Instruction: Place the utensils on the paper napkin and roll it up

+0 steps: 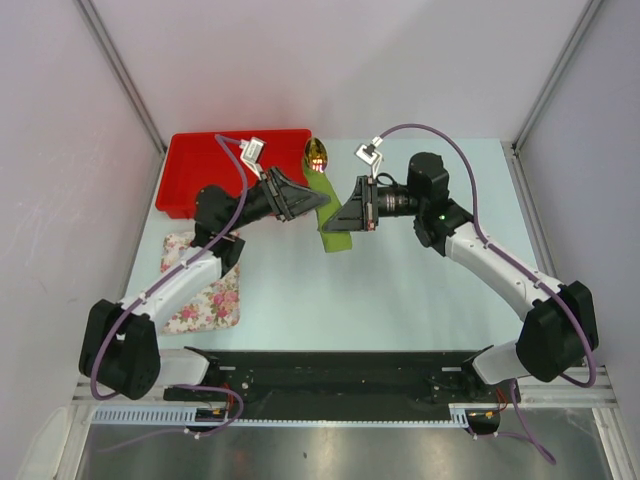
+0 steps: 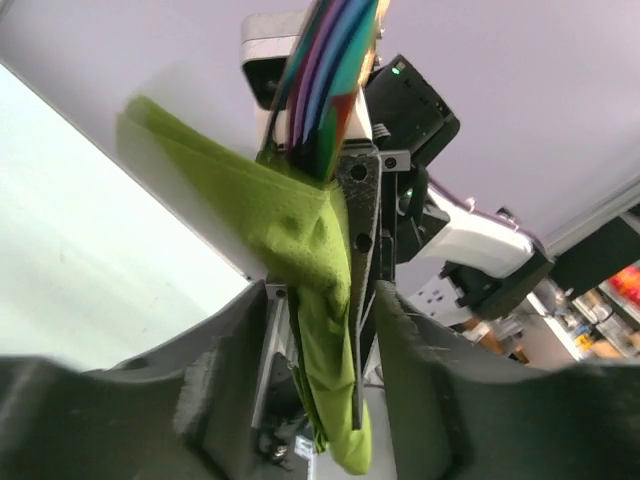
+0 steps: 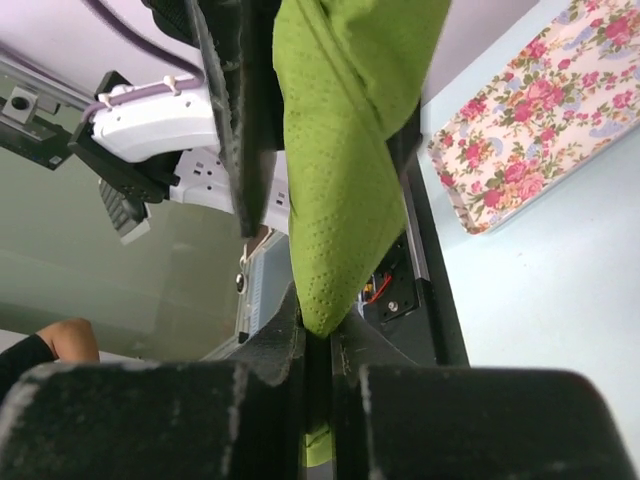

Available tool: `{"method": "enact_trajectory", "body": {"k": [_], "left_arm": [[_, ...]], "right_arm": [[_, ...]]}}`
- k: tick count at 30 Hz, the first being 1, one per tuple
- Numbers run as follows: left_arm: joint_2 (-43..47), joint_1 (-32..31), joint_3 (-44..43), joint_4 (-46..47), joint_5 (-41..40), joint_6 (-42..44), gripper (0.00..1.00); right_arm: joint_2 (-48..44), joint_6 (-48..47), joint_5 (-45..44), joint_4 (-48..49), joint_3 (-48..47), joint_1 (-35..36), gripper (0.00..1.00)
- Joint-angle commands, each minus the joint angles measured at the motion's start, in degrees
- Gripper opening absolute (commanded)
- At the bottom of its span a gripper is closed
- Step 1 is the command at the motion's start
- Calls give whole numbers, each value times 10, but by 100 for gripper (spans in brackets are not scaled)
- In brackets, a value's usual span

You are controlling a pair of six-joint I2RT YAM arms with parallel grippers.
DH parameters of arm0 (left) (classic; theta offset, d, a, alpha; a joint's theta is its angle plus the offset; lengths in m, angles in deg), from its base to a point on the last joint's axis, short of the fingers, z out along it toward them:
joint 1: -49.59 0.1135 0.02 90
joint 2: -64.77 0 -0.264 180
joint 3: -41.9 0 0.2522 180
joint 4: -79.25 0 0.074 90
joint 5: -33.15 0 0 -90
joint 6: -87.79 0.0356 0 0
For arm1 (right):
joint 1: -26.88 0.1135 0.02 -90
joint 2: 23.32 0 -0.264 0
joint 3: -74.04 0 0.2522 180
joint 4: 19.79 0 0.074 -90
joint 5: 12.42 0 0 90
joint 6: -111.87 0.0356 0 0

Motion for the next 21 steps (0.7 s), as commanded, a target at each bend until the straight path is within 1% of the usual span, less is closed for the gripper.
{"method": "enact_trajectory", "body": {"k": [1,2,3,5,9,13,21], "left_arm": [[39,8,21,-50,5,32,61],[42,10,31,-61,3,34,68],[46,12,37,-69,1,35,70],[50,13,49,-79,-4,35,71],[48,9,54,-63,-12,18,69],[41,2,46,-23,-13,-4,68],[21,-18,26,15,-24,-31,66]], "right_arm": [[-26,20,-1,64,-23,-9,0],[-26,21,-5,69,-24,-14,0],[-29,23,-7,72,-24,-14,0],[-32,18,-19,73,-23,-18,0],[-38,2,-45,62,-21,-17,0],[-38,-13,-64,45,-17,-14,0],[-29,-23,-81,38,-18,-7,0]]}}
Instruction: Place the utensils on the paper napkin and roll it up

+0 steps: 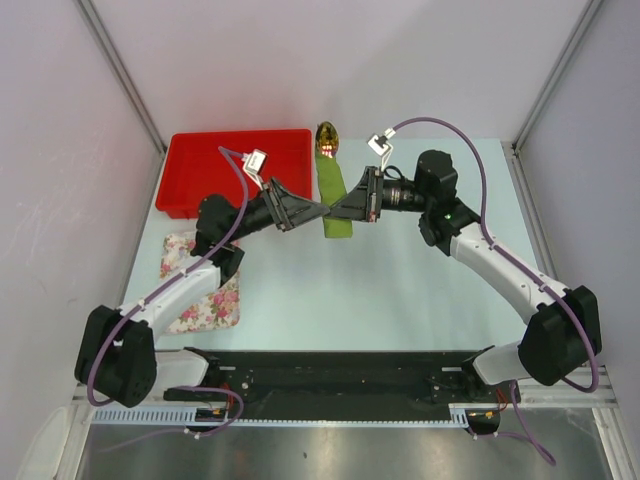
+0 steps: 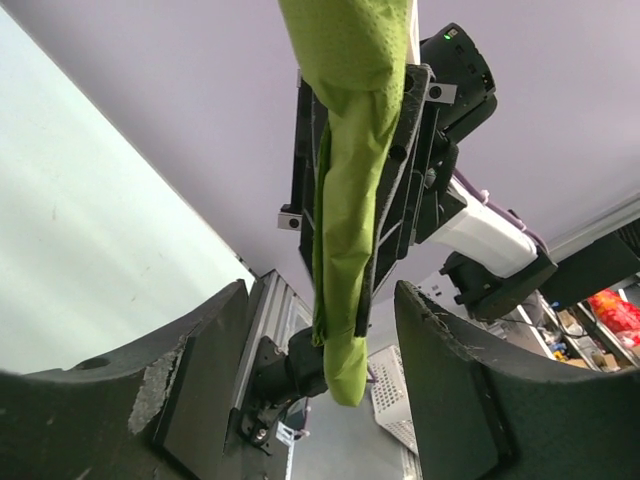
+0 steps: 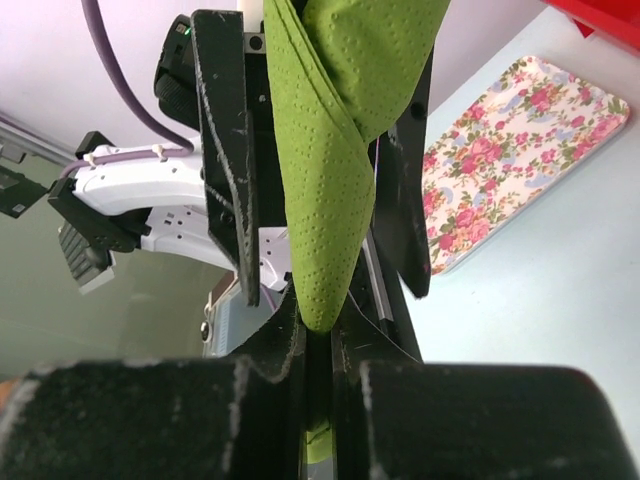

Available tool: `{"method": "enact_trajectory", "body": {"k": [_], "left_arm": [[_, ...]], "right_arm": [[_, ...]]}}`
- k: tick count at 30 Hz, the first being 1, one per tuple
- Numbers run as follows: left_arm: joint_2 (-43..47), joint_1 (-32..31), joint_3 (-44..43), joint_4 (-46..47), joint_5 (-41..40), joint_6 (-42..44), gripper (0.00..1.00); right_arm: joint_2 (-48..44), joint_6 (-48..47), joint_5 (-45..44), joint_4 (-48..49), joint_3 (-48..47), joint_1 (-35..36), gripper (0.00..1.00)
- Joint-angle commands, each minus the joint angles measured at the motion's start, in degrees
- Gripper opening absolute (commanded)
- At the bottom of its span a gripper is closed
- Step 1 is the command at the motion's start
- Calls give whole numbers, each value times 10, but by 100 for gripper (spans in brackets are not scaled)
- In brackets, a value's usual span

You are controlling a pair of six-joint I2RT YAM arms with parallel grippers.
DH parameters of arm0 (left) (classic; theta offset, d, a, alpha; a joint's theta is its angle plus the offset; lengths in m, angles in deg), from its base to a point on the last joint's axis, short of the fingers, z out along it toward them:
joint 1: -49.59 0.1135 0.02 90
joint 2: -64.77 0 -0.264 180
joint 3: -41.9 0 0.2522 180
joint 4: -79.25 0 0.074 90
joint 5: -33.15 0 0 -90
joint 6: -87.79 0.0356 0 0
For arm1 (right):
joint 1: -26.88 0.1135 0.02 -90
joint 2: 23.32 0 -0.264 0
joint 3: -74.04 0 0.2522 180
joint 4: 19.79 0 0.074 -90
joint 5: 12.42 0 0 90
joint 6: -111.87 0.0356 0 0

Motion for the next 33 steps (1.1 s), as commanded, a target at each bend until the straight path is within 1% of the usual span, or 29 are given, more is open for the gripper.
{"method": "enact_trajectory", "body": {"k": [1,4,6,7,10,15,16,18,20,21,22,26,30,32,33], "left_arm": [[-11,-15,-28,48,-12,-22,65],[-21,-22,-44,44,-15,-25,63],[-25,-22,-55,37,-18,-28,57],[-30,-22,-59,32,-22,-30,51],[-38,-21,-71,34,-27,-41,45],[-46,-22,-85,33,-27,-48,39],[-46,-22,-86,33,-28,-47,35],[-47,-23,-86,28,-28,-47,32],[-46,-24,-80,21,-28,-49,31],[-43,-24,-78,14,-28,-49,33],[-41,-24,-70,12,-27,-48,38],[-34,-27,-50,-1,-28,-43,41],[-31,-38,-41,-6,-28,-43,40],[-31,-43,-39,-8,-27,-42,37],[-31,-44,-38,-6,-28,-42,33]], "right_arm": [[-15,-20,-19,14,-18,9,0],[-15,-24,-26,11,-17,13,0],[-16,-27,-28,11,-16,14,0],[-15,-29,-28,10,-16,14,0],[-17,-31,-31,10,-11,15,0],[-20,-34,-41,14,0,17,0],[-21,-34,-43,16,0,17,0],[-22,-35,-49,17,-1,17,0],[-22,-36,-54,17,-2,16,0],[-22,-38,-57,17,-3,14,0],[-23,-38,-59,19,-5,15,0],[-21,-36,-58,23,-5,14,0],[-20,-37,-61,24,-8,13,0],[-20,-37,-61,24,-8,12,0],[-19,-37,-61,23,-8,13,0]]}}
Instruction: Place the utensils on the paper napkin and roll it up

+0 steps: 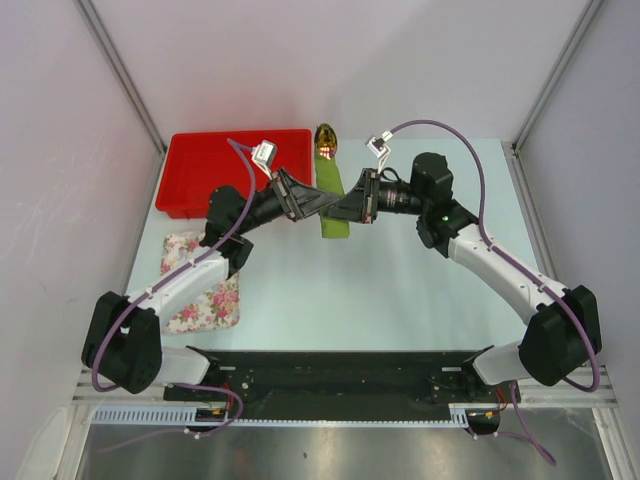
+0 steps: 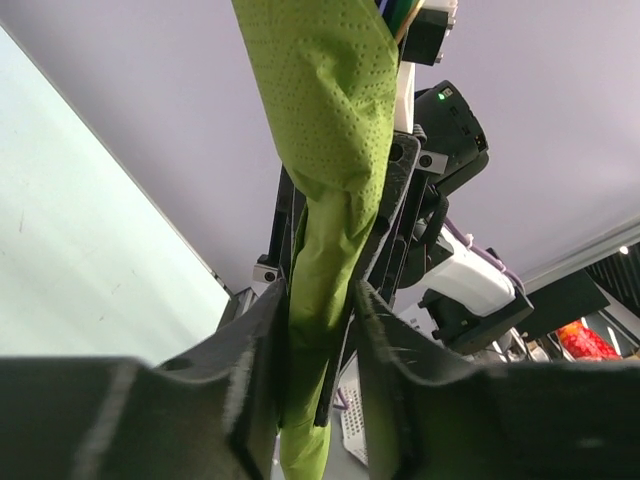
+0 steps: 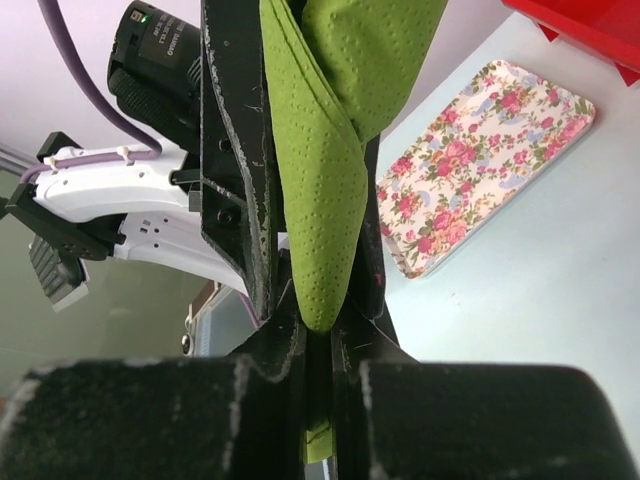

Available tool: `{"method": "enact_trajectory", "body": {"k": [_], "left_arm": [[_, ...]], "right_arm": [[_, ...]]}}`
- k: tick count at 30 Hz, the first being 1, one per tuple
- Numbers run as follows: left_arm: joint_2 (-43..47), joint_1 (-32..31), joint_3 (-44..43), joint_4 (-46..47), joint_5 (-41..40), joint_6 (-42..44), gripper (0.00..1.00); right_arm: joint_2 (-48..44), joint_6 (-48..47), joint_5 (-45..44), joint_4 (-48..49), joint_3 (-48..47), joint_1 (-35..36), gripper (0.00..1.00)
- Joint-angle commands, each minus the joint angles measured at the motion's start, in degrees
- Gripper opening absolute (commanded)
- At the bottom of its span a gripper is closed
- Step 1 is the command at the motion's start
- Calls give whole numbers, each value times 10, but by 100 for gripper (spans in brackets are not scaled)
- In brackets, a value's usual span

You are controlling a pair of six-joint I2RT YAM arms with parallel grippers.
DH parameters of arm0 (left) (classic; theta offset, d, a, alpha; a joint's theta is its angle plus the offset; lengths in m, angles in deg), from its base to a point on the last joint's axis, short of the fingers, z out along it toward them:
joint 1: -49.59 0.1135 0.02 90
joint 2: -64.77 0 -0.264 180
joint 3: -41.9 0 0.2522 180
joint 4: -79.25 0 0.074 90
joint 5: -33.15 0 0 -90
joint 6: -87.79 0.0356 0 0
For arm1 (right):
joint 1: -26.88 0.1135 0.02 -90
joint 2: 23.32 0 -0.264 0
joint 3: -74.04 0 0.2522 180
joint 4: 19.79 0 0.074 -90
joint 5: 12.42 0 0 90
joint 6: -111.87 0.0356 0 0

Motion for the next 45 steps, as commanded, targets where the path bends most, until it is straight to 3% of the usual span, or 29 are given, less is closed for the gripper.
{"method": "enact_trajectory", "body": {"k": [1,8,11,16,19,24,27,29,31,34,38,40,44,45], "left_arm": [[13,-16,10,-3,10,3,30],[7,-16,5,4,13,7,1],[7,-13,0,1,19,17,0],[5,11,-22,-40,27,58,0],[5,19,-26,-54,36,67,0],[10,16,-11,-23,39,50,0],[13,17,-8,-18,36,47,9],[13,17,-6,-16,35,46,21],[13,17,-5,-22,37,48,23],[12,16,-4,-26,42,54,0],[11,17,-4,-23,43,52,0],[10,20,-7,-25,41,53,0],[6,35,-15,-30,43,59,0],[5,38,-21,-32,46,61,0]], "right_arm": [[-19,-11,-13,41,-11,0,0],[-18,-11,-13,37,-7,-1,0],[-18,-10,-12,33,-7,-3,0],[-20,-14,-8,12,-7,-15,13],[-23,-15,-9,8,-6,-20,11],[-24,-13,-6,20,-4,-21,0],[-24,-9,-2,28,-3,-21,0],[-24,-2,2,37,0,-22,0],[-24,2,2,41,1,-21,0],[-24,3,3,43,1,-21,0],[-23,1,3,41,1,-22,0],[-22,2,4,35,1,-21,4],[-23,-6,5,21,2,-24,34],[-24,-10,5,18,2,-25,37]]}}
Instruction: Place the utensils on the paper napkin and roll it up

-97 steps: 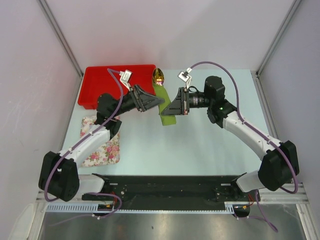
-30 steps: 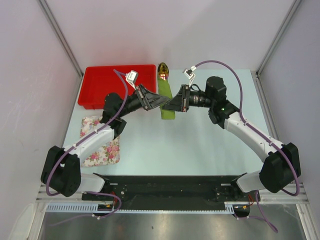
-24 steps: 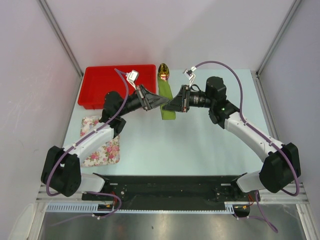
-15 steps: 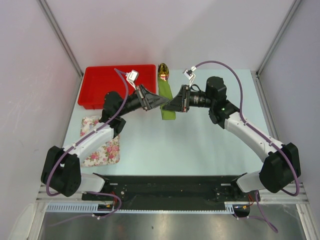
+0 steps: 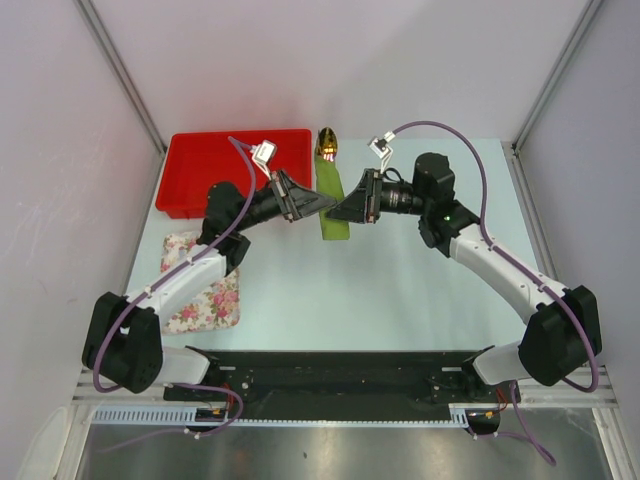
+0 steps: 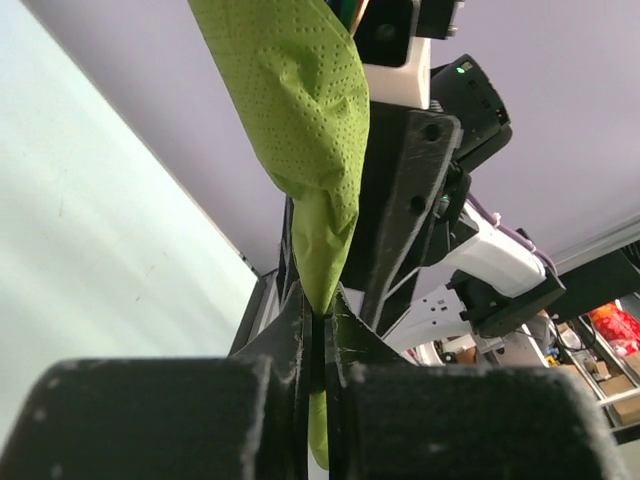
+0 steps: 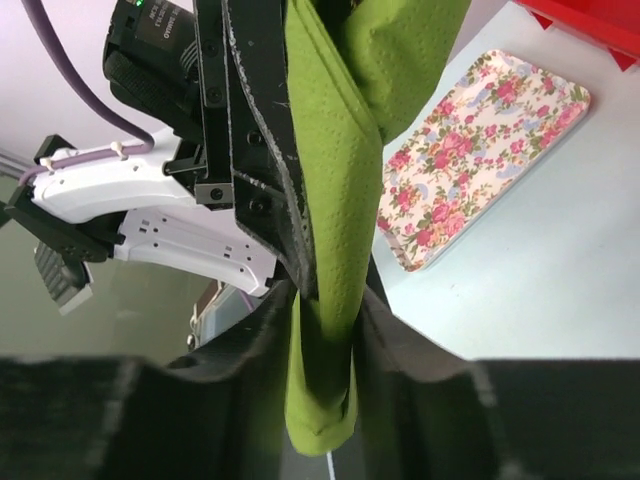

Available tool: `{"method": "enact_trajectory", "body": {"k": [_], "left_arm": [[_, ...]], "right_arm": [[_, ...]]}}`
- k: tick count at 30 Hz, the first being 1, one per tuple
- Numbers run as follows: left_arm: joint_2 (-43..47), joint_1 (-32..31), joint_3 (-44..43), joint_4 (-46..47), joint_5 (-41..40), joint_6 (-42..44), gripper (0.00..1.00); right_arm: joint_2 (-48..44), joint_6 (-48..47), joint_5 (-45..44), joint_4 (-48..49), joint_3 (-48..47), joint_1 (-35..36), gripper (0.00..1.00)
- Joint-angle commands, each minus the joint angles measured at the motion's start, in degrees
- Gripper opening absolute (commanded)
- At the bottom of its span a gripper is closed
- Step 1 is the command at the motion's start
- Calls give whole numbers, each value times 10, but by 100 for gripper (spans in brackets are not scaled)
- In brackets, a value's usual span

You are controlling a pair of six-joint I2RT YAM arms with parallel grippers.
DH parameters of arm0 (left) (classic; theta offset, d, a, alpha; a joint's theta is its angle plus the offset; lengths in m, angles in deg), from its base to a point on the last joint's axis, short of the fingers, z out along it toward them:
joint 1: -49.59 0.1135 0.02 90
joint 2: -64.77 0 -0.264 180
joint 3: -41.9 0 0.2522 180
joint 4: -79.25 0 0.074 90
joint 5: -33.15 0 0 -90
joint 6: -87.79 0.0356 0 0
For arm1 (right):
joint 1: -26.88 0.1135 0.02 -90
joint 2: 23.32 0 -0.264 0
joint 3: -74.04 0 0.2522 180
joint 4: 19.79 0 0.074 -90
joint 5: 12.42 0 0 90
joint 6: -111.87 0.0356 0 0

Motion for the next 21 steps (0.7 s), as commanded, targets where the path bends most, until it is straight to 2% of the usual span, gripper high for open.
{"method": "enact_trajectory", "body": {"k": [1,4,7,8,11,15,19,21], "left_arm": [[3,28,-17,-7,22,17,0],[-3,43,-34,-25,25,31,0],[-16,57,-54,-61,29,54,0],[-19,62,-74,-78,29,79,0],[-52,93,-124,-147,33,140,0],[-128,140,-216,-270,37,244,0],[-220,167,-313,-338,7,347,0],[-276,175,-371,-359,-6,373,0]], "right_arm": [[-23,-21,-5,20,-5,-15,40],[-23,-24,-5,9,-5,-23,48],[-21,-37,-10,-14,-8,-32,66],[-21,-42,-12,-25,-12,-37,78],[-20,-64,-16,-66,-19,-57,100],[-20,-95,-13,-129,-24,-80,100],[-23,-121,-11,-159,-24,-91,100],[-23,-128,-11,-166,-21,-95,100]]}}
